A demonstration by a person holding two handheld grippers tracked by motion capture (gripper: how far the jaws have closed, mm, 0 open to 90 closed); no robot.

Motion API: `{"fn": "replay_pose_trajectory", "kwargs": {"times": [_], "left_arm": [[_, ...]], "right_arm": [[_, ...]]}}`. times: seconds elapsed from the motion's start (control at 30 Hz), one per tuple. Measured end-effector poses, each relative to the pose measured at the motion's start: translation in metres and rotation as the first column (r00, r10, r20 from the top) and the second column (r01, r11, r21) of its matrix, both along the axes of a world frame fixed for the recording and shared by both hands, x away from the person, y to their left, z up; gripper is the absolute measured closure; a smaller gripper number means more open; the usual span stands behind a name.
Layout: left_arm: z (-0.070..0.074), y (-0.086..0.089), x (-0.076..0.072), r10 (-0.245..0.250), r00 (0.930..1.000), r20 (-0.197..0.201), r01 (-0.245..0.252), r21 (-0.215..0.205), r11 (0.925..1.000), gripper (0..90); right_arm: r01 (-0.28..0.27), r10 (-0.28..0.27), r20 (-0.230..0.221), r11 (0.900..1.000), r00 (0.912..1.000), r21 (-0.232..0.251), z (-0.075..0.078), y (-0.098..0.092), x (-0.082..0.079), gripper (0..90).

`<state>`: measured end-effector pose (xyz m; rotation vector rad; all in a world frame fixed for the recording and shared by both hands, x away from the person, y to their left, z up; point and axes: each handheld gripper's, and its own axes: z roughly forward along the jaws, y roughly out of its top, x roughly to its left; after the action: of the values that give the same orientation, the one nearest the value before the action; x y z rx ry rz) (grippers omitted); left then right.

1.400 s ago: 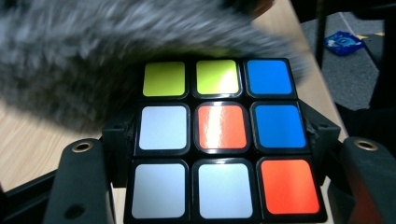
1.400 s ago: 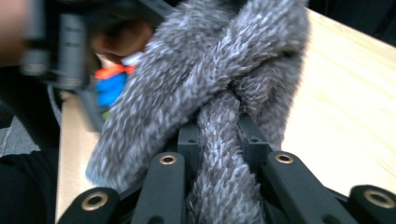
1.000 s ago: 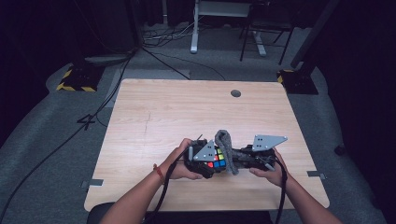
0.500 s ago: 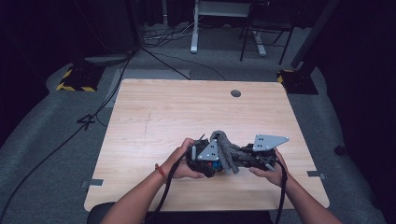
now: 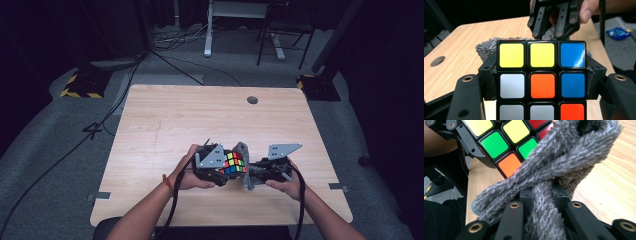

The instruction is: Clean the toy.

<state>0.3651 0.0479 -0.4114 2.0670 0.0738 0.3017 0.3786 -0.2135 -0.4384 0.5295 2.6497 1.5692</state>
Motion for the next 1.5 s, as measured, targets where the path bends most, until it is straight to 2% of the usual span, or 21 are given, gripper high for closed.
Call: {"fn": "replay_pose_trajectory", "kwargs": {"times": [0.1,0.27,0.4,0.47,0.53,0.7,0.77,0.83,0.9,1.0,1.13,1.23,1.3,1.37,1.43,1.5], "left_arm": [[-0.001,0.002,0.001,-0.007,1.0000,0.000,0.007,0.001,1.0000,33.1],[0.001,0.007,0.001,-0.027,0.9996,-0.005,0.027,-0.008,0.9996,32.9],[-0.001,0.007,0.001,-0.027,0.9996,-0.008,0.027,0.012,0.9996,32.8],[-0.001,0.006,0.000,-0.025,0.9996,0.010,0.024,0.025,0.9994,32.7],[-0.001,0.005,-0.001,-0.021,0.9998,-0.003,0.021,0.027,0.9994,32.7],[-0.006,-0.002,-0.001,-0.008,0.9999,0.014,0.007,0.102,0.9947,32.8],[-0.009,-0.006,-0.001,-0.007,0.9998,0.019,0.005,0.130,0.9915,32.9],[-0.011,-0.009,-0.001,0.000,0.9996,0.027,-0.004,0.157,0.9876,33.1],[-0.011,-0.008,-0.001,-0.003,0.9999,0.016,0.001,0.153,0.9883,33.3],[-0.008,-0.007,-0.002,0.001,0.9999,0.012,-0.002,0.133,0.9911,33.4],[-0.004,-0.005,-0.002,0.001,0.9999,0.014,-0.002,0.108,0.9942,33.5],[-0.002,-0.001,0.000,0.010,0.9999,0.012,-0.011,0.096,0.9953,33.5],[-0.002,0.002,0.003,0.012,0.9999,0.005,-0.012,0.093,0.9956,33.5],[-0.004,0.004,0.005,0.038,0.9992,0.016,-0.040,0.113,0.9928,33.6],[-0.007,0.004,0.008,0.036,0.9993,-0.003,-0.036,0.118,0.9923,33.5],[-0.010,0.000,0.007,0.022,0.9996,-0.015,-0.020,0.127,0.9917,33.5]], "right_arm": [[-0.007,0.008,-0.014,0.999,0.9999,0.038,0.000,-0.004,0.001,76.2],[-0.018,0.017,0.007,0.997,0.9998,0.070,0.005,-0.005,-0.003,76.2],[-0.026,0.024,0.016,0.996,0.9996,0.087,0.008,-0.005,-0.004,76.2],[-0.028,0.027,0.018,0.994,0.9995,0.101,0.009,-0.006,-0.005,76.2],[-0.029,0.027,0.018,0.993,0.9995,0.118,0.012,-0.008,-0.006,76.2],[-0.028,0.023,0.054,0.995,0.9983,0.096,0.017,-0.006,-0.009,76.2],[-0.034,0.028,0.058,0.993,0.9979,0.113,0.019,-0.006,-0.010,76.2],[-0.024,0.018,0.085,0.997,0.9963,0.070,0.020,-0.003,-0.013,76.2],[-0.017,0.011,0.099,0.998,0.9950,0.056,0.020,-0.002,-0.013,76.3],[0.007,-0.007,0.116,1.000,0.9932,0.001,0.019,-0.001,-0.013,76.5],[0.038,-0.030,0.085,0.996,0.9959,-0.087,0.007,0.000,-0.005,76.5],[0.017,-0.011,0.057,0.994,0.9983,-0.112,0.000,0.001,-0.003,76.6],[0.000,0.006,0.061,0.995,0.9981,-0.101,0.001,0.002,-0.005,76.5],[-0.009,0.016,0.075,0.996,0.9970,-0.090,0.004,0.003,-0.007,76.5],[-0.030,0.035,0.079,0.998,0.9962,-0.055,0.009,0.002,-0.010,76.5],[-0.028,0.033,0.112,0.998,0.9931,-0.050,0.015,0.004,-0.015,76.5]]}}
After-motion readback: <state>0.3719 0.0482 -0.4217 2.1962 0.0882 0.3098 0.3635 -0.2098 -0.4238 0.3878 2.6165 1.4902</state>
